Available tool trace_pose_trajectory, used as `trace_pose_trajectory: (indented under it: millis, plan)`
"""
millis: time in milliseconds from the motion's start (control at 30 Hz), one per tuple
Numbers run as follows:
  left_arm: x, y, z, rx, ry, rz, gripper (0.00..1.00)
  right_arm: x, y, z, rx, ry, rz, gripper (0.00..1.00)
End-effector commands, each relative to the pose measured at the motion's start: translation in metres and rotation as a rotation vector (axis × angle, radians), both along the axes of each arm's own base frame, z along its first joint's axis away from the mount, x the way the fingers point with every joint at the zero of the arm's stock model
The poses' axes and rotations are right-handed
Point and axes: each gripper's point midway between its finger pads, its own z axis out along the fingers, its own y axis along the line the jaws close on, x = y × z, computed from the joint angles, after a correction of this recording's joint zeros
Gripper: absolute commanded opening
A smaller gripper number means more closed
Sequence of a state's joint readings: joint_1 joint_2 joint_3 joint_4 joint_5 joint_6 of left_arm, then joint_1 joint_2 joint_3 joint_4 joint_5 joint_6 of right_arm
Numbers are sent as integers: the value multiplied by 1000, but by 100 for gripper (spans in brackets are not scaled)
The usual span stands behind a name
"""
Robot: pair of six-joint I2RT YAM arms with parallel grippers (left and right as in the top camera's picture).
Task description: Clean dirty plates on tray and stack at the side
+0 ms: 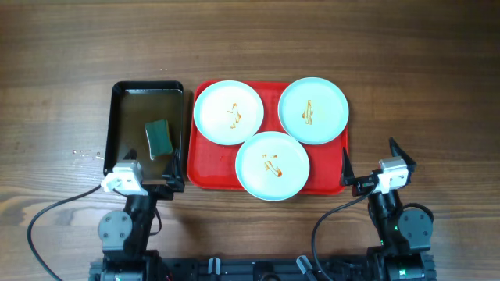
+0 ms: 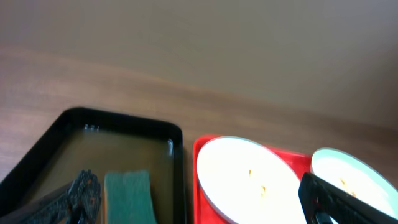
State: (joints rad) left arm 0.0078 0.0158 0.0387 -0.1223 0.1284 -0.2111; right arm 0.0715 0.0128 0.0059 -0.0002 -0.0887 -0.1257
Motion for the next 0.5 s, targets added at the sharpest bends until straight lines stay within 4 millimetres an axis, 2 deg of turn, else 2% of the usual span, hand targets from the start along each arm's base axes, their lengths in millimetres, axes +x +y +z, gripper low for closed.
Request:
trace_pose_trajectory:
  millis: [0,233,467]
  plan:
    - [-5,4,27,18,6,21,100,0,4,1,-4,-5,20,100]
    - [3,4,42,-18,180,25,100,0,4,1,-4,-5,20,100]
    - [15,3,34,-31,414,23,100,0,3,1,-30,-9,13,100]
